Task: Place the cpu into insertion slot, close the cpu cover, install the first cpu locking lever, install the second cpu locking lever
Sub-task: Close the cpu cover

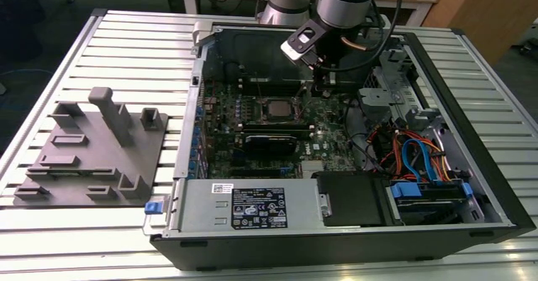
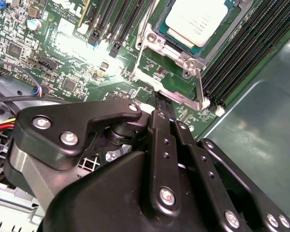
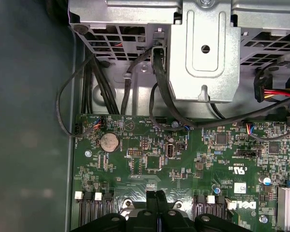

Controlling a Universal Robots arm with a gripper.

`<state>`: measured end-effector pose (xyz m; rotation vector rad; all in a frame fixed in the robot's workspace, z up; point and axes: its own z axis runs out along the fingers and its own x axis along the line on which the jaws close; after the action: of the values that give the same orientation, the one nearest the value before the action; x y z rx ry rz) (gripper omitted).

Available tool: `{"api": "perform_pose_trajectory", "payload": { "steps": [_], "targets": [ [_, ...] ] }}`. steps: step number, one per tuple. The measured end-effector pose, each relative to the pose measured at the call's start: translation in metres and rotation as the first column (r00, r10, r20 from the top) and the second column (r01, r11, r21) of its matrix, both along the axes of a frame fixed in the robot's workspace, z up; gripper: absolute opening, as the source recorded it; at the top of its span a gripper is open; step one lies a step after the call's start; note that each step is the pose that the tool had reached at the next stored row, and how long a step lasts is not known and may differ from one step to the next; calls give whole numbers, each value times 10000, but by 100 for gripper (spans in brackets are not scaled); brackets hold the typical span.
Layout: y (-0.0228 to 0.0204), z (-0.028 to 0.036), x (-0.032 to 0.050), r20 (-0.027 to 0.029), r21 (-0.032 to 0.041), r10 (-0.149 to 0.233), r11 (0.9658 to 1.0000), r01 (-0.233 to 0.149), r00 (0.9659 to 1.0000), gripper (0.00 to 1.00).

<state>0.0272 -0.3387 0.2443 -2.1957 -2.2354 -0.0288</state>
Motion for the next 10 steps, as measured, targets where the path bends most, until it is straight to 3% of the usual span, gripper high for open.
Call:
{"api": "perform_pose_trajectory", "payload": {
  "steps": [10],
  "targets": [
    [0,0,-22,0,0,1,10000,-1,10000,10]
  ]
}}
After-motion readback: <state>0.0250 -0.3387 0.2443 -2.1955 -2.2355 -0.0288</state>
